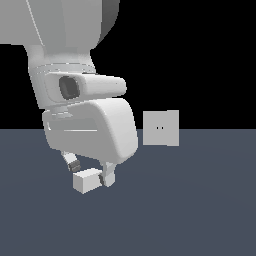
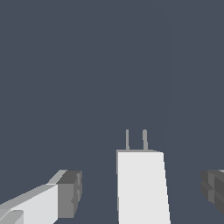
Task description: Plug the charger into the wall socket.
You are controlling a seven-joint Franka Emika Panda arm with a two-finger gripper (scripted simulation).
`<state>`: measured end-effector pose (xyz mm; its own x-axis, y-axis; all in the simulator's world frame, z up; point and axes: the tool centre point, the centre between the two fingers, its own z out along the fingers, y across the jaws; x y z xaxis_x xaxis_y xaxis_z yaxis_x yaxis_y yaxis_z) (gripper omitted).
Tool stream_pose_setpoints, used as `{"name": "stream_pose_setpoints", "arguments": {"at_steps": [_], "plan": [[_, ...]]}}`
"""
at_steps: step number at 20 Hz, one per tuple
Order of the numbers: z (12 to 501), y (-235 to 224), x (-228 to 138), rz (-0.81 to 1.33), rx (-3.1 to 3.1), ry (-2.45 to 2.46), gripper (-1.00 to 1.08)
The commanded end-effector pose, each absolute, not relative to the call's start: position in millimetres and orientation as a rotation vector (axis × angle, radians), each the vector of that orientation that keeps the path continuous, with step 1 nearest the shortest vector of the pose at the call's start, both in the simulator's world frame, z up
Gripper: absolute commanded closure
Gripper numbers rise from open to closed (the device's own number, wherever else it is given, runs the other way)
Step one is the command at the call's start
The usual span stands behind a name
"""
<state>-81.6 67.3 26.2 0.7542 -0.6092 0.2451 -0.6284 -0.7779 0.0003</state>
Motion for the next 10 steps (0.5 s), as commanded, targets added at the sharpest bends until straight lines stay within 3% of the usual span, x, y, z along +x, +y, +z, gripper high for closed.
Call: {"name": "stream_pose_setpoints", "arguments": {"at_steps": [1,6,7,10], "plan": [[17.8,67.3,-81.4,0.357,2.864,-1.014,-0.92],[11.7,67.7,-81.1,0.357,2.864,-1.014,-0.92],[11.7,67.7,-81.1,0.357,2.864,-1.014,1.08],[11.7,67.7,-81.1,0.357,2.864,-1.014,1.08]]}}
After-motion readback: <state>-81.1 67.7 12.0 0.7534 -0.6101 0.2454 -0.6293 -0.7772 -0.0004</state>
